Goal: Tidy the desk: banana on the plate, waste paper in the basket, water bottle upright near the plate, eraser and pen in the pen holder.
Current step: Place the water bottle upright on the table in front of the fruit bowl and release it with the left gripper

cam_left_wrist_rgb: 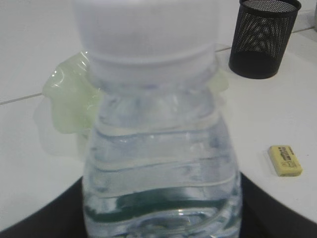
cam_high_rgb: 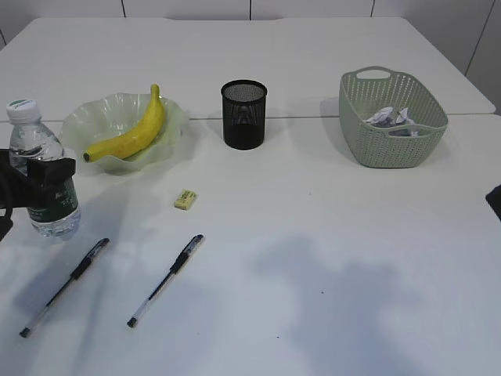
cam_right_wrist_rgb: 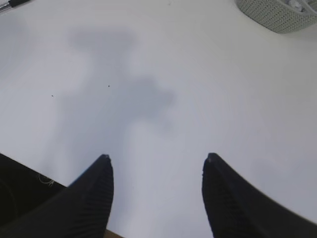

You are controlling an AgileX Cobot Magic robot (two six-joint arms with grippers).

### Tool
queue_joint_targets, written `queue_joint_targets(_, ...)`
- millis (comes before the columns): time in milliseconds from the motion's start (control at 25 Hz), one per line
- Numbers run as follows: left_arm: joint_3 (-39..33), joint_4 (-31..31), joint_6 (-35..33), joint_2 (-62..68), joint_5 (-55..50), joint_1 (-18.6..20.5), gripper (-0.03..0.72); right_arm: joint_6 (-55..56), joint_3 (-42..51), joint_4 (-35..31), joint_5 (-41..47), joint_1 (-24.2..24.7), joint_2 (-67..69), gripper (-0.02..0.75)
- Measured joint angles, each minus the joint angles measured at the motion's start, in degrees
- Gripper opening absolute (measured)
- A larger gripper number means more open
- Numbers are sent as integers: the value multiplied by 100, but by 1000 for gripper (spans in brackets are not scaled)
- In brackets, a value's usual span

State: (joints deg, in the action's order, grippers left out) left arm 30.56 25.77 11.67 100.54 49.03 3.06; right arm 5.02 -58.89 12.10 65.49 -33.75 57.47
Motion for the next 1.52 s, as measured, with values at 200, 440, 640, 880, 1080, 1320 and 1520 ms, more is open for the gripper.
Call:
queue_joint_targets(200, 0, -13, -278, 233, 472, 0, 427, 0, 0, 0, 140, 0, 0, 428)
queue_joint_targets(440, 11, -153, -554, 643, 1051, 0, 427, 33, 0, 0, 212, 0, 0, 428)
queue_joint_targets(640, 21, -275, -655, 905, 1260, 0, 428, 68, 0, 0, 237, 0, 0, 428)
queue_joint_targets(880, 21, -325, -671, 926, 1297, 0, 433, 77, 0, 0, 237, 0, 0, 428)
queue_joint_targets(1080, 21, -346, -674, 926, 1297, 0, 473, 90, 0, 0, 259, 0, 0, 428)
queue_joint_targets(1320, 4, -336, -674, 926, 1312, 0, 524, 98, 0, -35, 259, 0, 0, 428)
queue_joint_targets(1520, -233, -385, -685, 926, 1619, 0, 576, 98, 0, -46, 259, 0, 0, 428)
